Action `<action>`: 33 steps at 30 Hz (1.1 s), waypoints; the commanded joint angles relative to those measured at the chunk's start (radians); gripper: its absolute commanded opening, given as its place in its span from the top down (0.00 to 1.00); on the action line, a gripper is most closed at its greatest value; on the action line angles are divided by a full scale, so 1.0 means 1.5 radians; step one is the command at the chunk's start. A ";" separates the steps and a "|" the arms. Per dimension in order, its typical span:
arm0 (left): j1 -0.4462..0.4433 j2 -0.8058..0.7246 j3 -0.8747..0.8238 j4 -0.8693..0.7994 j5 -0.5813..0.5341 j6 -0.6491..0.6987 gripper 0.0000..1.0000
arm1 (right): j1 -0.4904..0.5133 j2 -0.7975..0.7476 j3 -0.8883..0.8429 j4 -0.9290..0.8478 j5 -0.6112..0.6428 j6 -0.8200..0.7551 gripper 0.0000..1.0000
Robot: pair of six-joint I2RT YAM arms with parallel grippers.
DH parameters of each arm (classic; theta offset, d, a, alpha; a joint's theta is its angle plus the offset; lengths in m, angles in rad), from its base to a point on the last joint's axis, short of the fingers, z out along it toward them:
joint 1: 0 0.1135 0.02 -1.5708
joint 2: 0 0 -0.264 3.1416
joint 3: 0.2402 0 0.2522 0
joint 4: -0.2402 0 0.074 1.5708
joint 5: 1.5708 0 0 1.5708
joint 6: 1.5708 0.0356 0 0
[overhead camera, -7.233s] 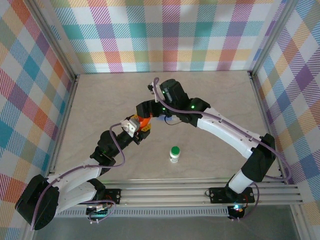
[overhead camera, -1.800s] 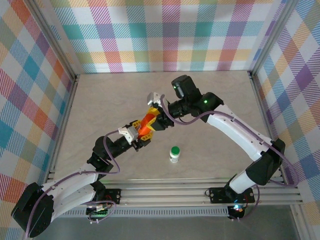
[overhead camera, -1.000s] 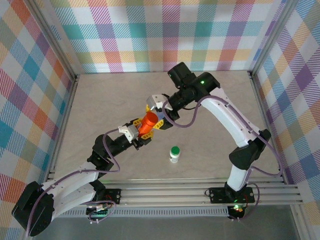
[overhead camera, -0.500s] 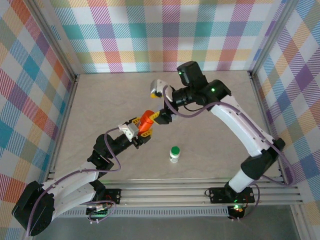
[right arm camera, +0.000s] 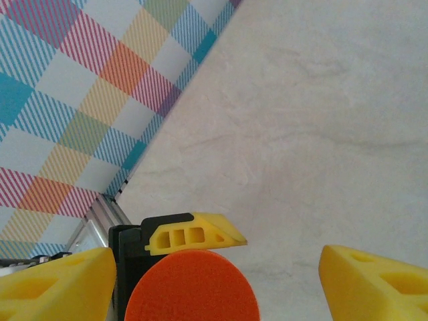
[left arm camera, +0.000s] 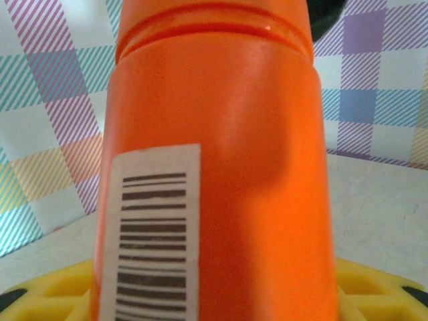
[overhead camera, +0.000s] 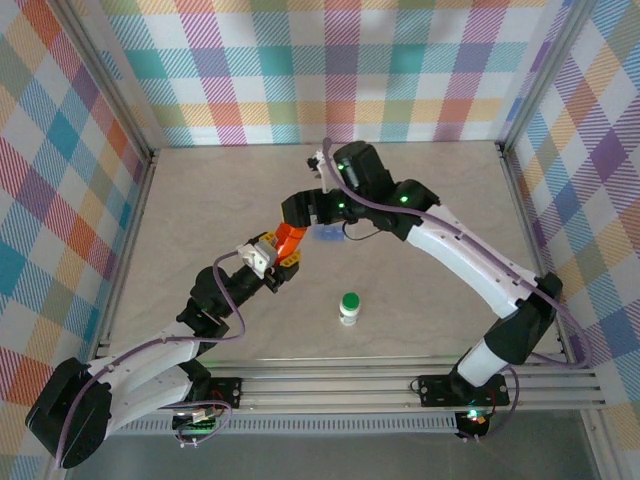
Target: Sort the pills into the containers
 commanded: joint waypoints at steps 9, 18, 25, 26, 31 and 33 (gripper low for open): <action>0.005 -0.011 -0.008 0.017 -0.020 0.004 1.00 | 0.025 0.021 0.005 0.026 -0.006 0.058 0.31; 0.005 -0.011 -0.008 0.015 -0.020 0.004 1.00 | 0.026 0.000 -0.029 0.057 -0.058 0.072 0.47; 0.005 -0.014 -0.010 0.015 -0.024 0.005 1.00 | 0.026 -0.015 -0.052 0.056 -0.059 0.080 0.33; 0.005 -0.014 -0.010 0.015 -0.023 0.005 1.00 | 0.026 -0.019 -0.059 0.058 -0.053 0.083 0.32; 0.005 -0.014 -0.009 0.015 -0.019 0.004 1.00 | 0.025 -0.033 -0.074 0.069 -0.039 0.082 0.47; 0.005 -0.016 -0.009 0.014 -0.017 0.004 1.00 | 0.026 -0.039 -0.082 0.086 -0.040 0.074 0.54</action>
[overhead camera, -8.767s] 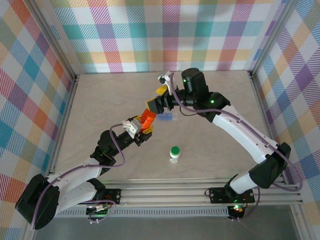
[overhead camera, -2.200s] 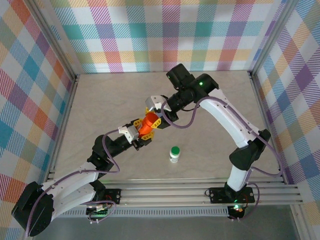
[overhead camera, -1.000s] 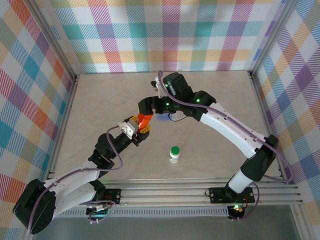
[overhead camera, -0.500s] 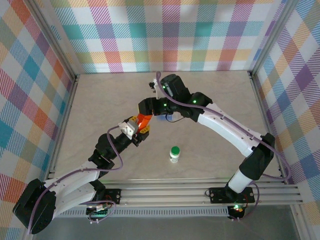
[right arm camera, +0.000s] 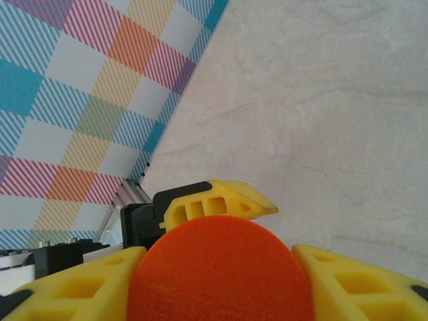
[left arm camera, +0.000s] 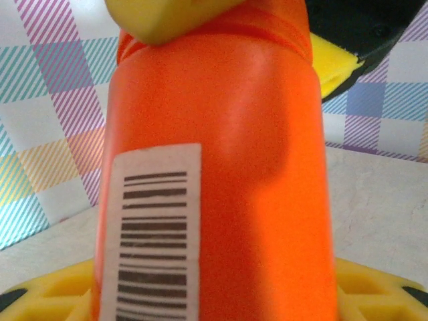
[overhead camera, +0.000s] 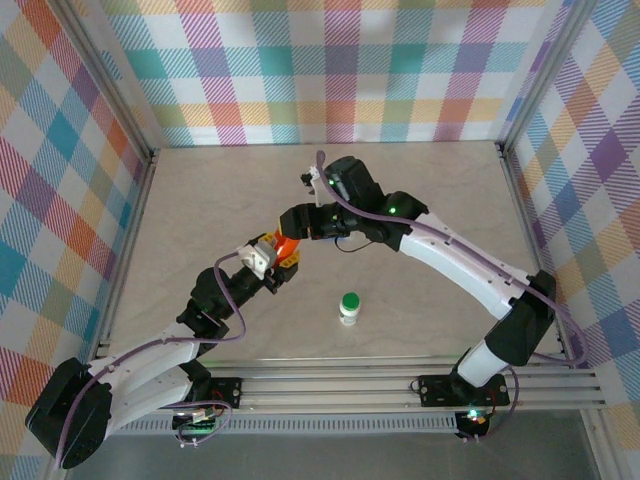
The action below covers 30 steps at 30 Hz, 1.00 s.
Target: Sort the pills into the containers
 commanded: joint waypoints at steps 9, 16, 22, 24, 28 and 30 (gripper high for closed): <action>0.005 -0.032 -0.007 0.034 0.059 0.001 1.00 | -0.029 -0.049 -0.048 0.031 -0.410 -0.535 0.63; 0.004 -0.037 -0.002 0.024 0.117 0.005 1.00 | -0.080 0.000 0.087 -0.334 -0.492 -1.052 0.62; 0.003 -0.030 0.003 0.016 0.124 0.009 1.00 | -0.092 0.085 0.248 -0.467 -0.379 -1.172 0.62; 0.002 -0.030 0.004 0.013 0.120 0.012 1.00 | -0.093 0.095 0.278 -0.465 -0.353 -1.170 0.62; 0.002 -0.030 0.006 0.002 0.097 0.015 1.00 | -0.102 0.070 0.258 -0.366 -0.326 -1.077 0.65; 0.002 -0.029 0.005 0.002 0.089 0.015 1.00 | -0.111 0.020 0.171 -0.215 -0.266 -0.955 0.68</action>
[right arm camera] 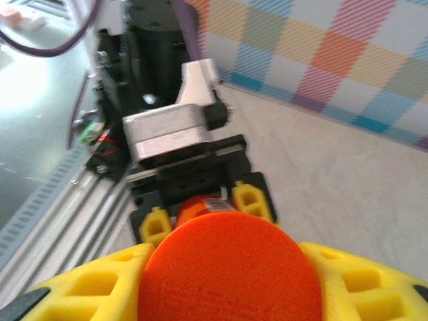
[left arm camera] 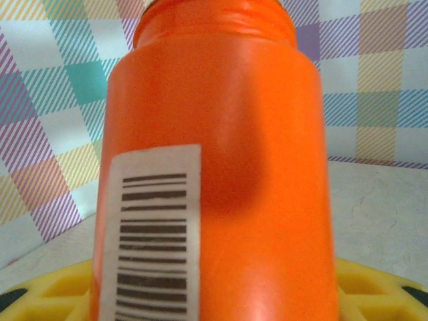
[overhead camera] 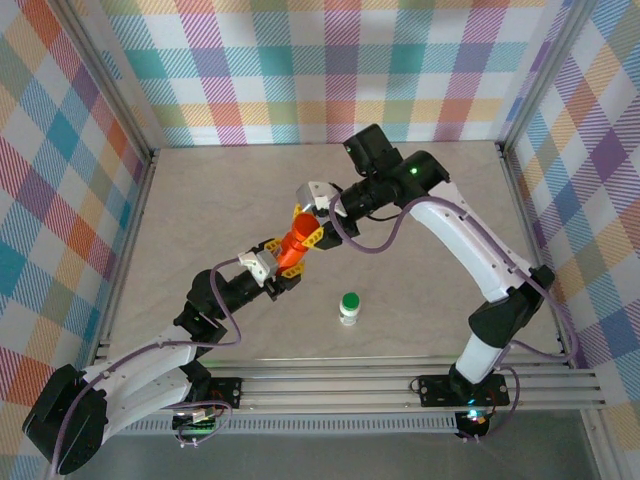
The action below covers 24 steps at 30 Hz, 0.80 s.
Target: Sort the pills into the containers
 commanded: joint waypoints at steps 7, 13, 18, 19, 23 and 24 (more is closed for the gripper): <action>0.005 0.016 0.012 0.000 -0.064 -0.001 1.00 | -0.062 -0.234 -0.361 0.472 0.259 0.402 0.84; 0.005 0.052 0.031 -0.014 -0.087 -0.005 1.00 | -0.068 -0.318 -0.524 0.519 0.418 0.517 0.98; 0.005 0.088 0.077 -0.094 -0.112 -0.017 1.00 | -0.069 -0.359 -0.648 0.574 0.508 0.578 0.94; 0.005 0.099 0.087 -0.114 -0.124 -0.021 1.00 | -0.069 -0.358 -0.662 0.578 0.523 0.585 0.94; 0.005 0.167 0.143 -0.202 -0.164 -0.036 1.00 | -0.073 -0.327 -0.704 0.594 0.536 0.628 0.94; 0.005 0.185 0.158 -0.223 -0.169 -0.037 1.00 | -0.073 -0.319 -0.715 0.607 0.535 0.635 0.95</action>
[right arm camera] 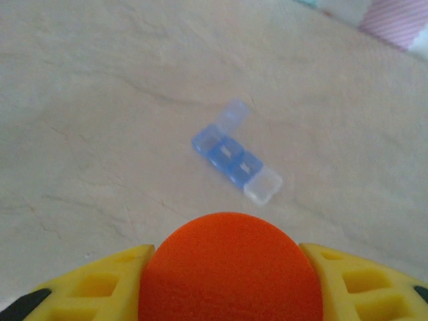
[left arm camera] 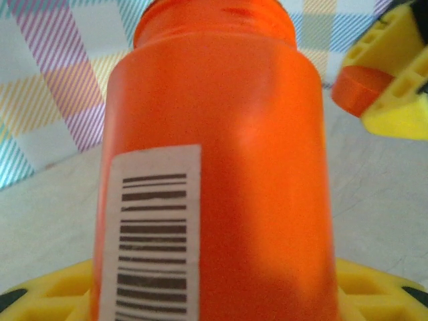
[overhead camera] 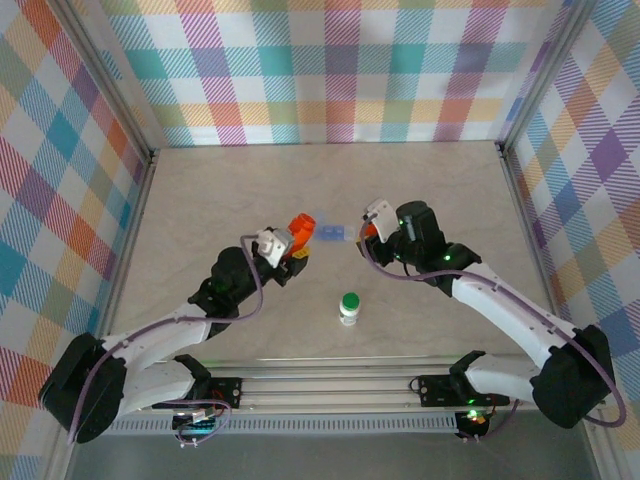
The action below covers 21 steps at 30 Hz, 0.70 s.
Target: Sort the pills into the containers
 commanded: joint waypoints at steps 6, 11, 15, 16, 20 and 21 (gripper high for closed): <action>0.006 0.086 0.092 -0.148 -0.048 0.021 1.00 | -0.003 0.013 -0.086 0.153 0.050 0.059 0.94; 0.010 0.125 0.144 -0.228 -0.008 0.060 1.00 | -0.003 -0.015 -0.132 0.189 0.065 0.069 0.93; 0.019 0.145 0.176 -0.269 0.016 0.097 1.00 | -0.003 -0.026 -0.150 0.203 0.055 0.089 0.94; 0.024 0.153 0.184 -0.279 0.019 0.105 1.00 | -0.003 -0.028 -0.153 0.209 0.048 0.094 0.94; 0.052 0.185 0.212 -0.310 0.037 0.122 1.00 | -0.003 -0.024 -0.158 0.218 0.038 0.104 0.93; 0.061 0.194 0.217 -0.313 0.046 0.126 1.00 | -0.003 -0.021 -0.158 0.220 0.036 0.105 0.93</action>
